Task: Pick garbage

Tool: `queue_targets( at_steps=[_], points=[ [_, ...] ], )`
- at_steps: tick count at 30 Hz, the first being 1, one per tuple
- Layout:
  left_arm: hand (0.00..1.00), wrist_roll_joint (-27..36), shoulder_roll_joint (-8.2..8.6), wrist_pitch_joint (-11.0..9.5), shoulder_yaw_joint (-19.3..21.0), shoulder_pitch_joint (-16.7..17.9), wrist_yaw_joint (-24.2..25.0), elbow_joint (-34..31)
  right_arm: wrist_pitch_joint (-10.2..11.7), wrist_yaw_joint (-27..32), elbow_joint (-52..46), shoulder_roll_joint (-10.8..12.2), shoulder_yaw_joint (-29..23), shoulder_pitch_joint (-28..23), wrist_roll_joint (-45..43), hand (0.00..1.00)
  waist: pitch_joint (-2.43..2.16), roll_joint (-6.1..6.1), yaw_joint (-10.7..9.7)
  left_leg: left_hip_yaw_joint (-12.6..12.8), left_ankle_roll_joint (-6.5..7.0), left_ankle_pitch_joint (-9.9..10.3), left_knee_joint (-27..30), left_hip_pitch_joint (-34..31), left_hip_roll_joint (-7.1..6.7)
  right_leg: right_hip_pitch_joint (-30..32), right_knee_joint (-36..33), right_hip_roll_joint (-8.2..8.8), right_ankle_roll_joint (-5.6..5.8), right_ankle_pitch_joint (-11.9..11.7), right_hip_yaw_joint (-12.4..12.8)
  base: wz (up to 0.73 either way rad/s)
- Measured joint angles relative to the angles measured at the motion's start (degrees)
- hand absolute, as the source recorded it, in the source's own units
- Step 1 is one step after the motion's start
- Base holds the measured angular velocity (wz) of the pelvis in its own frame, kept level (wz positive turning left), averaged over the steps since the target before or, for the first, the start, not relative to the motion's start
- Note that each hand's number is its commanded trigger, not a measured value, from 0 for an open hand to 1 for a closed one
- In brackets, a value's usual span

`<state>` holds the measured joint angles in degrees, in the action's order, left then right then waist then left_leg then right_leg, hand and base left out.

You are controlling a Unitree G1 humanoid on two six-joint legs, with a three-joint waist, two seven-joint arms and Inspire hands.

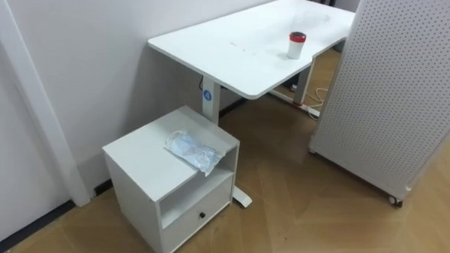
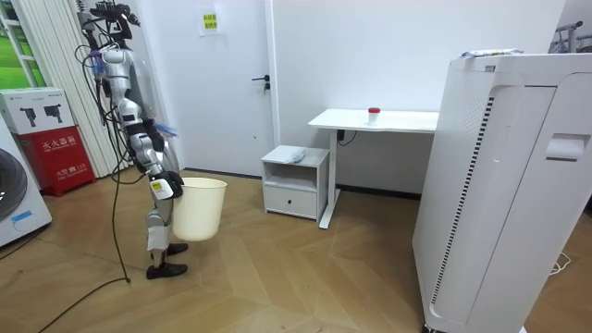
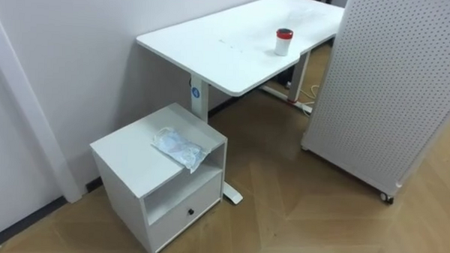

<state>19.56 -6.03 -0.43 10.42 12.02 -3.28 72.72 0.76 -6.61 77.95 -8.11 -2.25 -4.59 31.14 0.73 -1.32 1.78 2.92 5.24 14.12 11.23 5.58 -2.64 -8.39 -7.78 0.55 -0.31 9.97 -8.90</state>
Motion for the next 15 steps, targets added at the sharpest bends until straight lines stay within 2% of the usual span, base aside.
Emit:
queue_targets(
  at_steps=[6, 10, 12, 15],
  points=[
    [0.0, -5.8, -0.94, 1.4, 0.2, 0.0, -1.6, 0.1, -0.7, 0.0, 0.0, -0.1, -0.3, -0.1, 0.3, 1.0, -0.02, 0.01, -0.1, 0.0, 0.02, 0.0, 0.2, 0.0, 0.03, -0.1, 0.0, -0.35, 0.03, 0.0, -0.4, 0.0],
    [0.0, -10.5, -1.32, 3.1, 0.7, 0.0, -1.6, 0.2, -0.9, 0.0, 0.0, -0.1, -0.2, -0.1, 0.3, 1.0, -0.04, -0.11, 0.0, 0.0, -0.02, 0.0, 1.0, 0.0, 0.15, -0.2, -0.3, -0.39, -0.17, 0.3, -0.4, 0.0],
    [0.0, -11.8, -1.55, 3.6, 0.6, 0.0, -1.6, 0.1, -0.9, -0.1, -0.1, -0.1, -0.2, -0.1, 0.3, 1.0, -0.04, -0.23, 0.0, 0.0, -0.18, 0.8, 2.7, -0.5, 0.37, 0.6, -2.2, -0.47, -0.43, 1.3, -0.2, 0.0],
    [0.0, -13.3, -1.87, 4.2, 0.7, 0.2, -2.1, 0.1, -1.0, -0.5, -0.1, -0.1, -0.2, 0.0, 0.3, 1.0, -0.02, -0.32, 0.1, 0.2, -0.84, 3.7, 8.1, -2.2, 1.36, 2.1, -6.4, -0.92, -0.97, 3.8, -0.4, -0.04]
  ],
)
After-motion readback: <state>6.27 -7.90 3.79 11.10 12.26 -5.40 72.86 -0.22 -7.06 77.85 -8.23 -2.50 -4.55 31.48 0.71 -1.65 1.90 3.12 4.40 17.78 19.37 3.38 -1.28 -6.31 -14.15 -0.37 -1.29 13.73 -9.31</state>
